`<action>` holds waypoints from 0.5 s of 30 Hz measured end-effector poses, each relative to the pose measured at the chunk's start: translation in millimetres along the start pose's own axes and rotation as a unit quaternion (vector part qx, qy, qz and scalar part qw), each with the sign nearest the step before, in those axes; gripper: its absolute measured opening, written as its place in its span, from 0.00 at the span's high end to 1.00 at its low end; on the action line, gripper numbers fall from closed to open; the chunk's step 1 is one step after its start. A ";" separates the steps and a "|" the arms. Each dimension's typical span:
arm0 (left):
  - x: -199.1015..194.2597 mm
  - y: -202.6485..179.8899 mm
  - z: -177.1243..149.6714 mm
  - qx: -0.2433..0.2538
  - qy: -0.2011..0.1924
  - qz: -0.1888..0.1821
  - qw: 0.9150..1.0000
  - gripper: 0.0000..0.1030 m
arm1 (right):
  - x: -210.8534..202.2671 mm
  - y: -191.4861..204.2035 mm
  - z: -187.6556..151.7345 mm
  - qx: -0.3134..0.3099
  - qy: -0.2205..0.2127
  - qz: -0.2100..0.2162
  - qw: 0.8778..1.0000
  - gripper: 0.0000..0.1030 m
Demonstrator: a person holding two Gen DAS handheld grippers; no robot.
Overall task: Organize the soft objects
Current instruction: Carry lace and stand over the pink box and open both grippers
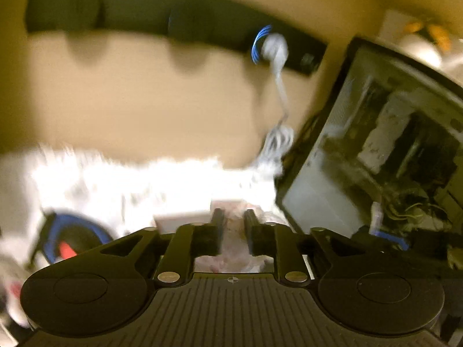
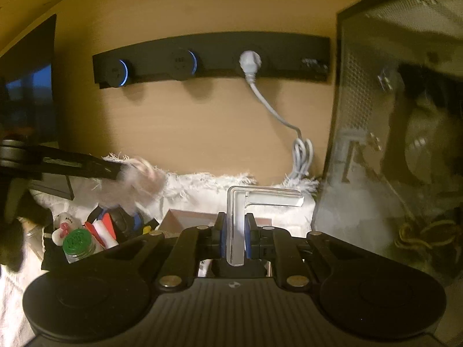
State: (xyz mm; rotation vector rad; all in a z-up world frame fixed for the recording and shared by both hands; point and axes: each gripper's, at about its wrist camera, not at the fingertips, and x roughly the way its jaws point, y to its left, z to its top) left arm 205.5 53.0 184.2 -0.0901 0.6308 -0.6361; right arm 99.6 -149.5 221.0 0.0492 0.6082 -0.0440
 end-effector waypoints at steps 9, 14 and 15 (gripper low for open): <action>18.9 12.7 -18.8 -0.081 0.007 0.039 0.996 0.80 | 7.0 -15.3 -14.5 0.010 0.019 0.003 1.000 0.88; -24.0 24.4 -48.3 -0.074 -0.002 0.061 0.995 0.80 | 22.9 -5.2 -8.0 0.006 0.029 0.027 0.999 0.88; -33.1 27.5 -57.8 -0.075 -0.004 0.068 0.995 0.80 | 28.2 0.2 -4.8 0.004 0.030 0.037 0.999 0.88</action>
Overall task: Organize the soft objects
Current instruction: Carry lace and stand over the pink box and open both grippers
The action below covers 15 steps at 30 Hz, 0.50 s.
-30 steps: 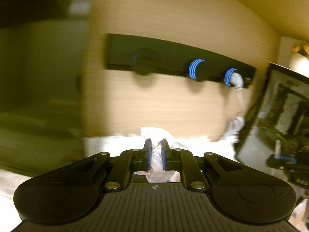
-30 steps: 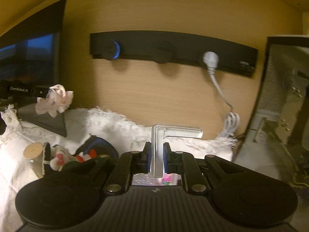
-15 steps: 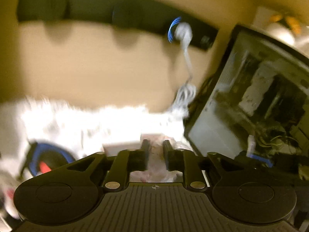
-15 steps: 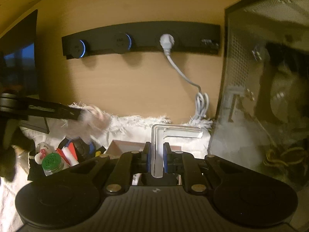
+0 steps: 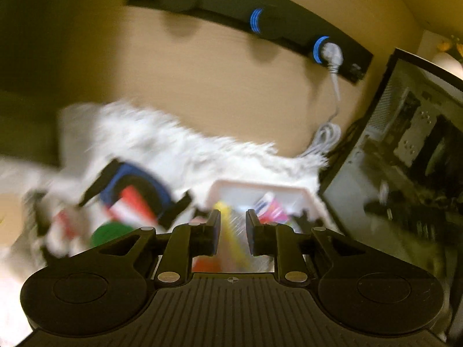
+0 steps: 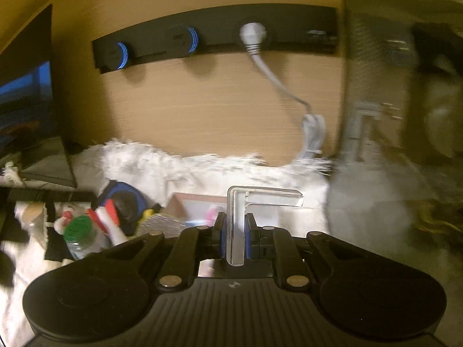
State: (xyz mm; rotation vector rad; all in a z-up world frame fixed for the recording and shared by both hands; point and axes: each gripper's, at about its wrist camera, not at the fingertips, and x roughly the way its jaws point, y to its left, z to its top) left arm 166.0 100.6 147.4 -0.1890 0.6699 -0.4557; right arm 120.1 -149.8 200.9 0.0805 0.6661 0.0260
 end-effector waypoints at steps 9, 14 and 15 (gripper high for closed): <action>-51.9 53.2 -61.1 -0.079 0.029 0.065 0.994 0.80 | 97.5 52.8 32.4 -0.007 0.069 0.061 0.996 0.88; -69.1 84.0 -84.7 -0.112 0.051 0.122 0.985 0.80 | 134.8 52.7 12.9 0.003 0.123 0.047 0.991 0.45; -72.3 89.9 -88.7 -0.119 0.052 0.129 0.983 0.80 | 134.2 52.7 7.5 0.005 0.123 0.048 0.991 0.44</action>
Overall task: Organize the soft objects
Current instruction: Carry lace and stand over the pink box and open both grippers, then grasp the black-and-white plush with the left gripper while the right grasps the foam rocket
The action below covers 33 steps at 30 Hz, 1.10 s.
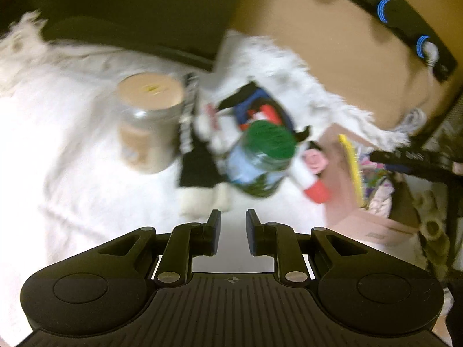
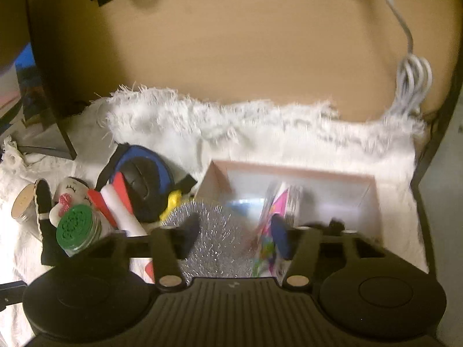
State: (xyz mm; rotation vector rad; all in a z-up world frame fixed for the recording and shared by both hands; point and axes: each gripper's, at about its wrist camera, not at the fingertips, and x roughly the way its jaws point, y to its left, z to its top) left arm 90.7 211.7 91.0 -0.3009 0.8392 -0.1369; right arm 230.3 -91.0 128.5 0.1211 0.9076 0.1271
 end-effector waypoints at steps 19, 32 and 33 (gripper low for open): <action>53.5 40.6 29.3 -0.093 -0.049 0.064 0.992 0.77 | -56.3 78.0 -80.7 -0.143 -0.018 0.017 0.989 0.23; 108.5 34.4 36.8 -0.101 -0.016 0.095 0.990 0.70 | -65.2 86.7 -106.7 -0.193 -0.014 0.017 0.981 0.22; 110.7 34.1 37.2 -0.099 -0.014 0.093 0.991 0.72 | -66.1 87.6 -101.6 -0.190 -0.016 0.024 0.981 0.22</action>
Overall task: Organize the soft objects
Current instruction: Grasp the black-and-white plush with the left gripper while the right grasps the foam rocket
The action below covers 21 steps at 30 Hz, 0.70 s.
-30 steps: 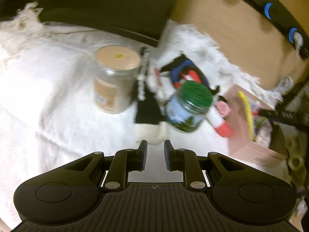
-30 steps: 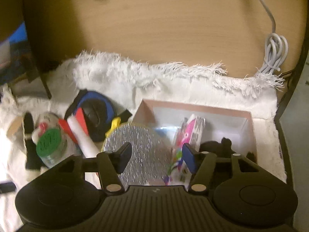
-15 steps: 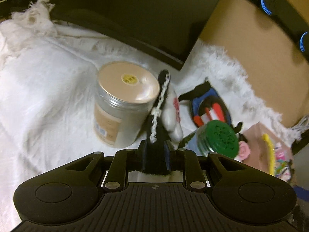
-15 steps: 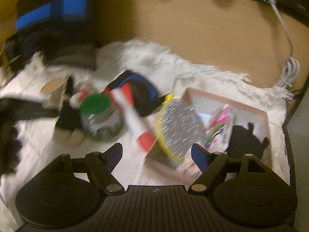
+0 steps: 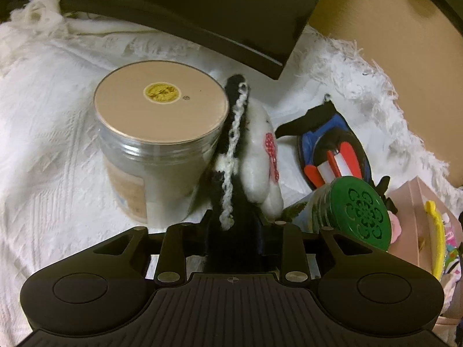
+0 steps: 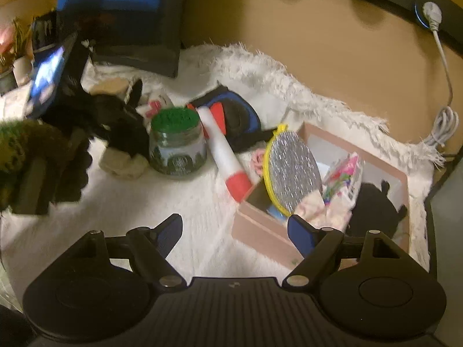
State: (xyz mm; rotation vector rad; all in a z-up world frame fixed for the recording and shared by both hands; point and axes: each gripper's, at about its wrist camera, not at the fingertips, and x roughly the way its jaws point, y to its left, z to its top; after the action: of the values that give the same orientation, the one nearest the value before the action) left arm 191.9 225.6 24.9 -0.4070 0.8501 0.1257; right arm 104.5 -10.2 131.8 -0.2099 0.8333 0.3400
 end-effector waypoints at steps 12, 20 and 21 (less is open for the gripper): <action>-35.2 21.7 -4.3 0.104 0.014 -0.025 0.994 0.77 | 86.2 38.8 71.4 -0.180 0.040 -0.022 0.983 0.49; -20.0 35.4 -6.6 0.086 0.047 -0.069 0.993 0.75 | 158.3 52.5 70.8 -0.230 0.132 -0.030 0.964 0.49; -19.6 34.6 -7.8 0.091 0.047 -0.069 0.992 0.75 | 163.8 52.8 70.7 -0.228 0.138 -0.030 0.963 0.50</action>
State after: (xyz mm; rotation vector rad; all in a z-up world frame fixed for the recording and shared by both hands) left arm 164.3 255.2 24.7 -0.3010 0.9152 -0.0998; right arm 235.2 95.6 52.3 -0.7242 1.0130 0.4501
